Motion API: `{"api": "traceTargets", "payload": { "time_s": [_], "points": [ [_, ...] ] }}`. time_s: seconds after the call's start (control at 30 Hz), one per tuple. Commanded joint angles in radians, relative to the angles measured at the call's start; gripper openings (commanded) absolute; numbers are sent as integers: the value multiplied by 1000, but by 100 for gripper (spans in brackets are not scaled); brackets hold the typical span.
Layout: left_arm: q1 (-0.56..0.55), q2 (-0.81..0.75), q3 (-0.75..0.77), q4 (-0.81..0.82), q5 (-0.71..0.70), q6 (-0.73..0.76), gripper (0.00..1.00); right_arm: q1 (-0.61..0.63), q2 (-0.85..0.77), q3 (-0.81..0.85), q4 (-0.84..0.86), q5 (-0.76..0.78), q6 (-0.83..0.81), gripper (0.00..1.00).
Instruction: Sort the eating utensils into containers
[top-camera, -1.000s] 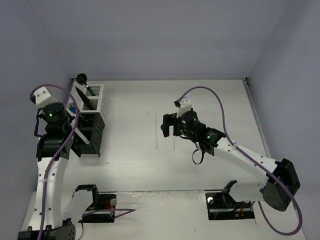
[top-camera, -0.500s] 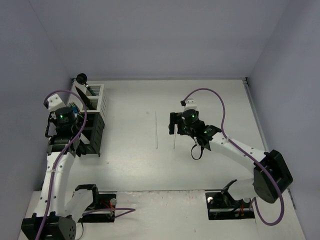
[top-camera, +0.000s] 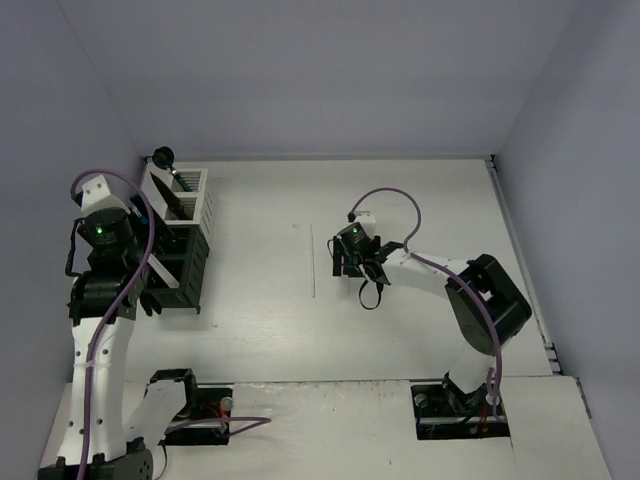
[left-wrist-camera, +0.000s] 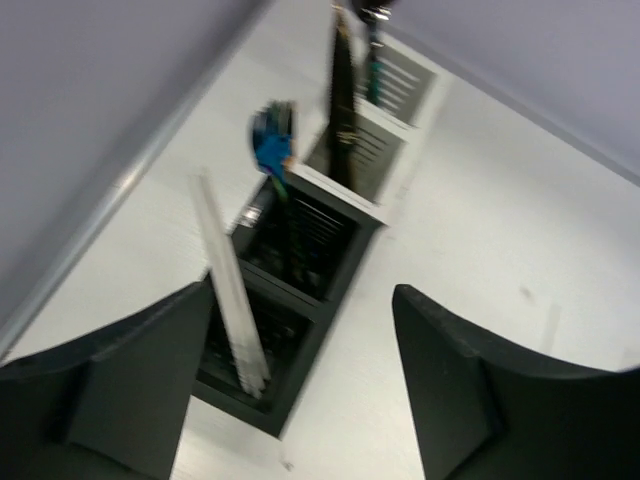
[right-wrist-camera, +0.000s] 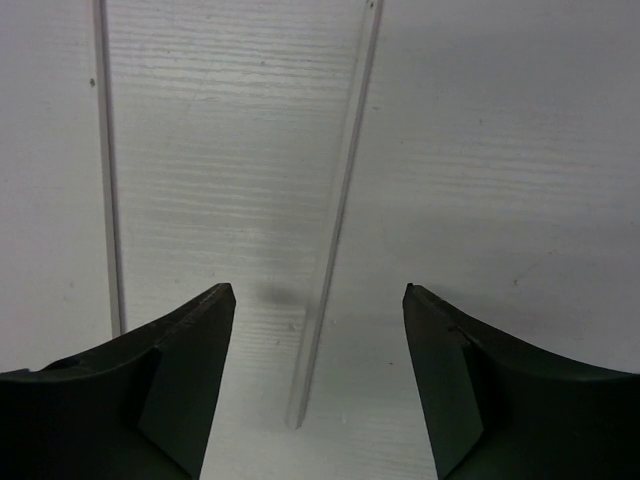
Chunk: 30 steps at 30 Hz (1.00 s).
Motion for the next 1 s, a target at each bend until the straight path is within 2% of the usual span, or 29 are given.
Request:
{"api": "traceTargets", "payload": {
  "time_s": [0.0,0.13,0.23,0.37,0.47,0.5,0.67,0.77,0.83,0.97],
  "points": [
    [2,-5,105,-88,253,-44,72,1,55,71,-16,68,52,61],
    [-11,-1,109,-106,430,-84,72,-2,108,85,-23,67,63,53],
    [-32,5,111,-104,495,-117,72,-5,128,87,-25,59,73,44],
    [-121,18,131,-101,514,-150,73,-11,155,82,-24,55,84,25],
    [-237,46,162,-94,488,-173,74,-18,159,74,-24,61,81,4],
    [-277,59,169,-92,481,-177,74,-18,152,73,-24,64,76,0],
    [-426,126,180,-34,469,-209,76,7,36,75,-18,64,-10,0],
    [-511,169,180,27,444,-229,77,71,-139,62,10,61,-142,0],
    [-549,193,183,62,431,-242,78,110,-215,44,54,18,-184,0],
    [-594,236,187,143,417,-271,79,151,-386,-2,141,-161,-264,0]
  ]
}}
